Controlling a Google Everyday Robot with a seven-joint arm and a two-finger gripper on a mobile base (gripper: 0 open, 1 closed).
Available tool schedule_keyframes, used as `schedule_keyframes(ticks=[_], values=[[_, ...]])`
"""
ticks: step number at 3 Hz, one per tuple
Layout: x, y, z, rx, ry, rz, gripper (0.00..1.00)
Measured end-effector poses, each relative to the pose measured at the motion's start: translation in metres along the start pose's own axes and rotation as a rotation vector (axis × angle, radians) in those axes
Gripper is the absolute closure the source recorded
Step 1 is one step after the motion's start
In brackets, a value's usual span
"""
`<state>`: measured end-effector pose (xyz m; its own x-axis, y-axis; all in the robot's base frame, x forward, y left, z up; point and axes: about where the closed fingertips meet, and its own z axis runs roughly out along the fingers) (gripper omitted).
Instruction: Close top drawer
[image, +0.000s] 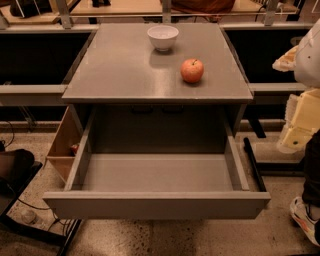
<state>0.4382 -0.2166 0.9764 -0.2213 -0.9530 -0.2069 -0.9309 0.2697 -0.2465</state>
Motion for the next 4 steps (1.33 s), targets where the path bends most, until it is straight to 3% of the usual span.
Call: schedule_keyframes(ticks=[1, 2, 3, 4], values=[[0.000, 0.000, 0.000, 0.000, 0.000, 0.000, 0.00], [-0.002, 0.009, 0.024, -0.011, -0.005, 0.001, 0.00], [-0.008, 0.031, 0.064, -0.033, -0.032, 0.022, 0.11], [-0.008, 0.064, 0.119, -0.050, -0.041, 0.060, 0.35]])
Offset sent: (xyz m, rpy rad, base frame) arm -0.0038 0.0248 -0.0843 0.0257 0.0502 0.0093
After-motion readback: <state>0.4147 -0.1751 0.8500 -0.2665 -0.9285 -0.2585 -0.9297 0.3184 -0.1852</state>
